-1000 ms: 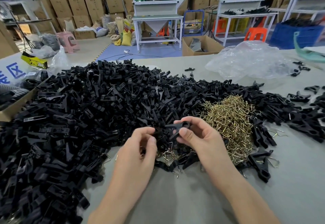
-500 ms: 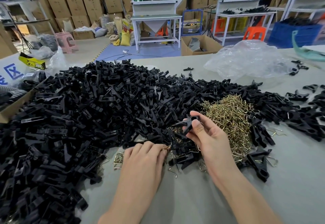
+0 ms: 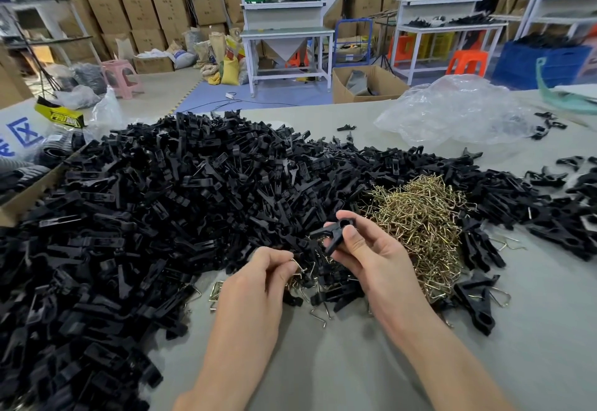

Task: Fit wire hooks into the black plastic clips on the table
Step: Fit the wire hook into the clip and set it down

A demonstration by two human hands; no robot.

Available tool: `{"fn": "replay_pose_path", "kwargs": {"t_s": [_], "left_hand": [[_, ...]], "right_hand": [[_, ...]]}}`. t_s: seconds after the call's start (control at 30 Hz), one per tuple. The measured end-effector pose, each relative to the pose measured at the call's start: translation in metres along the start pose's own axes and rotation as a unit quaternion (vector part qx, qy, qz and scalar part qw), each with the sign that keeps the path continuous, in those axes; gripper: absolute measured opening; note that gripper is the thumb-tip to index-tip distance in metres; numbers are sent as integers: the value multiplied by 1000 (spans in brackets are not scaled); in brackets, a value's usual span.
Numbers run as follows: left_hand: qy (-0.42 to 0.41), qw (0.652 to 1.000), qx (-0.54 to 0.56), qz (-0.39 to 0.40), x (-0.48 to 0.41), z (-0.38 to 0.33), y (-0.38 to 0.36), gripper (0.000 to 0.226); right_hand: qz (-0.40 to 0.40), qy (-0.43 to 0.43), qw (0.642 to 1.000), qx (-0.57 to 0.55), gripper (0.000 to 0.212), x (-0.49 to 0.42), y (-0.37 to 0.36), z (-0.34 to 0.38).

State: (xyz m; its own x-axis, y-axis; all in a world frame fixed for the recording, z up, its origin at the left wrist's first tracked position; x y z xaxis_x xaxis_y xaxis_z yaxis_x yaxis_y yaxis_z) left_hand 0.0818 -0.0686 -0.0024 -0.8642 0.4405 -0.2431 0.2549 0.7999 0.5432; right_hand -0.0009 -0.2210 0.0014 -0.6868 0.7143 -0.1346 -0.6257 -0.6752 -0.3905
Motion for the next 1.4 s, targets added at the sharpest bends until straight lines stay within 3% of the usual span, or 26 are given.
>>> {"fn": "replay_pose_path", "kwargs": {"t_s": [0.13, 0.2, 0.3, 0.37, 0.63, 0.9, 1.03, 1.2, 1.4], "left_hand": [[-44, 999, 12, -13, 0, -5, 2, 9], [41, 989, 138, 16, -2, -6, 2, 6], [190, 910, 355, 99, -3, -11, -2, 7], [228, 881, 399, 114, -3, -11, -4, 7], [272, 828, 469, 144, -3, -16, -7, 9], [283, 811, 488, 156, -1, -17, -9, 11], [290, 774, 534, 176, 3, -18, -13, 10], [268, 735, 592, 193, 8, -22, -20, 37], [227, 743, 597, 199, 7, -21, -23, 53]], "right_hand": [[19, 2, 1000, -1, 29, 0, 0, -1], [29, -6, 999, -13, 30, 0, 0, -2], [53, -26, 997, -51, 27, 0, -3, -4], [74, -34, 995, -55, 25, 1, -5, -4], [118, -47, 989, -69, 24, 5, -12, -4], [140, -35, 989, -39, 24, 7, -14, -5], [148, -21, 988, -25, 22, 7, -12, -3], [158, -44, 983, -78, 22, 8, -12, -5], [161, -63, 982, -77, 24, 9, -12, -4]]}}
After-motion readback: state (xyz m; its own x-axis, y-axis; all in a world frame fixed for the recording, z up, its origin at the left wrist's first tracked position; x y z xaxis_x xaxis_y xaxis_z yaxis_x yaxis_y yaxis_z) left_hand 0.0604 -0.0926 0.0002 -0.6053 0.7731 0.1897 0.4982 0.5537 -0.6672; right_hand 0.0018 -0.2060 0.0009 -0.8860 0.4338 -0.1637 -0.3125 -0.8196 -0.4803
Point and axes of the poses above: each hand's wrist, its own x-axis away from the middle knuckle, its own y-axis out of the back of the hand, z = x × y, the point moved 2 cm from there along -x, towards the middle knuckle, and after that the axes turned 6 degrees about y, right-handed, at the moved point
